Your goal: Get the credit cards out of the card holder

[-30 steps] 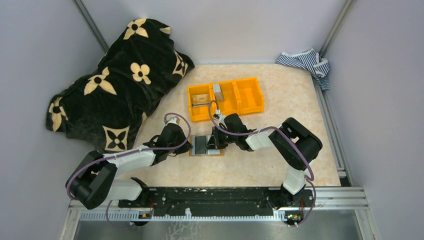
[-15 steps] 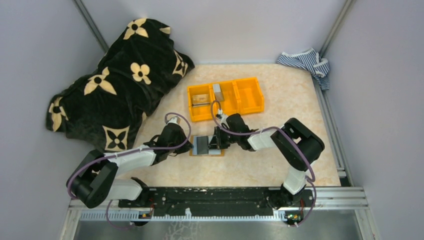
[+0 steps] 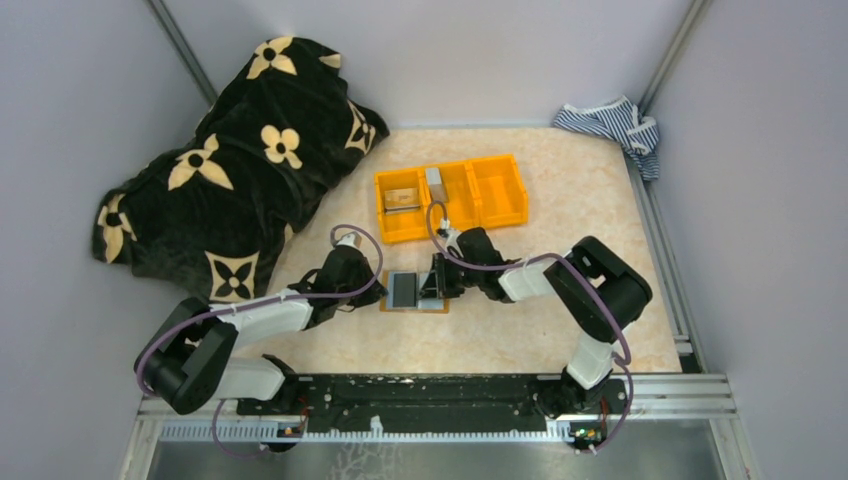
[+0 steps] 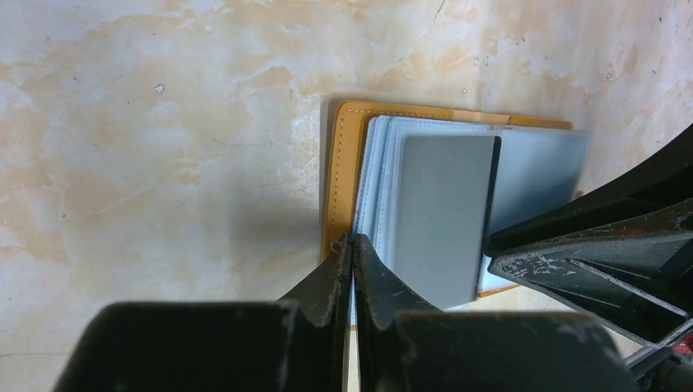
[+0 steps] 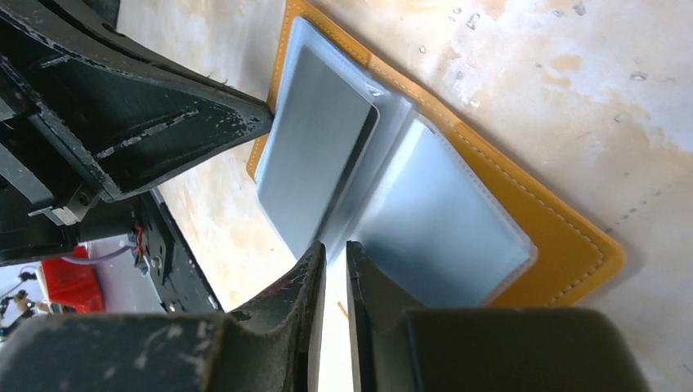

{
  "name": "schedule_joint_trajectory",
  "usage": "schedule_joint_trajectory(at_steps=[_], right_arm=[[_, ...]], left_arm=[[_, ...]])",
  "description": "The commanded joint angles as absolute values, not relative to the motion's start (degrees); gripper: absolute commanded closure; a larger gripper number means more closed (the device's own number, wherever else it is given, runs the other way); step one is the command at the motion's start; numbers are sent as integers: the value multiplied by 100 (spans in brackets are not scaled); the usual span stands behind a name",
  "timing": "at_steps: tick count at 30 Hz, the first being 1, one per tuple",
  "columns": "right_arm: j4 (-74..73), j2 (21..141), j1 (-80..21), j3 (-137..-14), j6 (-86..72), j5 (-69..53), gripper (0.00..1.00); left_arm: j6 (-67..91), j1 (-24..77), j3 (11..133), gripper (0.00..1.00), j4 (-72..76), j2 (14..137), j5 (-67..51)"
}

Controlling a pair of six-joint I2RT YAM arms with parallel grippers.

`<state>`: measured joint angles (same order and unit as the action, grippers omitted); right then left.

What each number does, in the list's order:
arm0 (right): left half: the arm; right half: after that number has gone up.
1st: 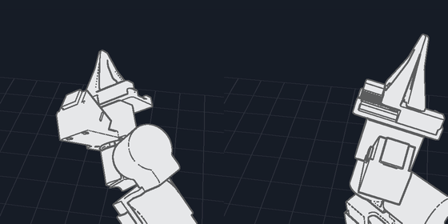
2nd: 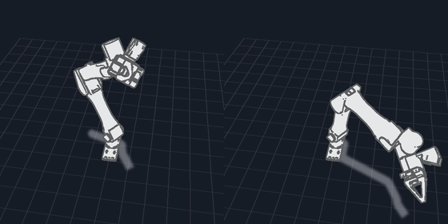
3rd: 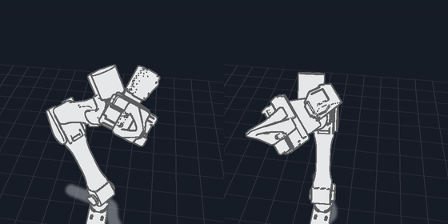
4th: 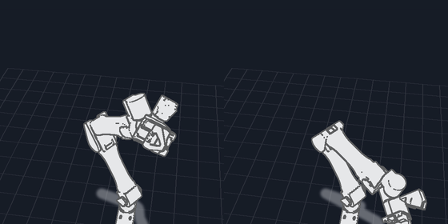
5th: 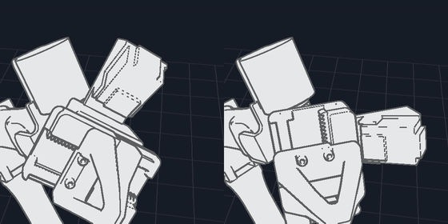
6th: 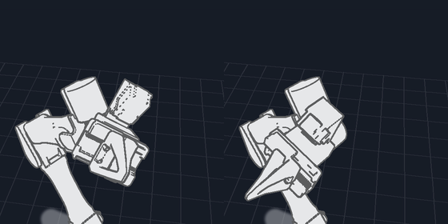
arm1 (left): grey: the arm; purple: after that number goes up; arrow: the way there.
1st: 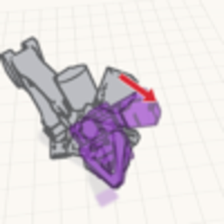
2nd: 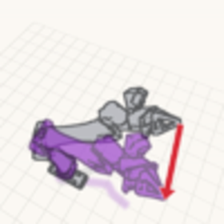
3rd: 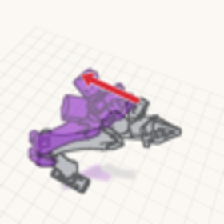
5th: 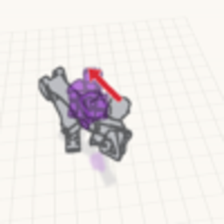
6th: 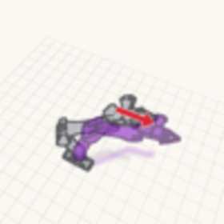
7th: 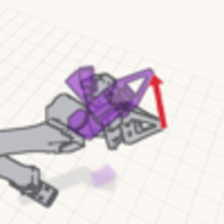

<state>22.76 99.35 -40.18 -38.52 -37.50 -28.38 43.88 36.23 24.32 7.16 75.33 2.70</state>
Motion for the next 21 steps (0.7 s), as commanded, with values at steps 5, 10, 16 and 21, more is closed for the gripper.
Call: schedule_joint_trajectory(at_steps=[5,10,16,21], right_arm=[[2494,9621,-3881,-3771,-3647,-2877,83],[2568,9671,-3876,-3783,-3674,-2926,82],[2800,9913,-3876,-3902,-3777,-2976,73],[3036,10094,-3876,-3912,-3869,-3056,73]], left_arm=[[4278,3612,2346,92,247,7734,238],[4263,3615,2377,92,258,7743,213],[4210,3612,2508,94,49,7313,135],[4134,3613,2679,92,-274,6667,319]])
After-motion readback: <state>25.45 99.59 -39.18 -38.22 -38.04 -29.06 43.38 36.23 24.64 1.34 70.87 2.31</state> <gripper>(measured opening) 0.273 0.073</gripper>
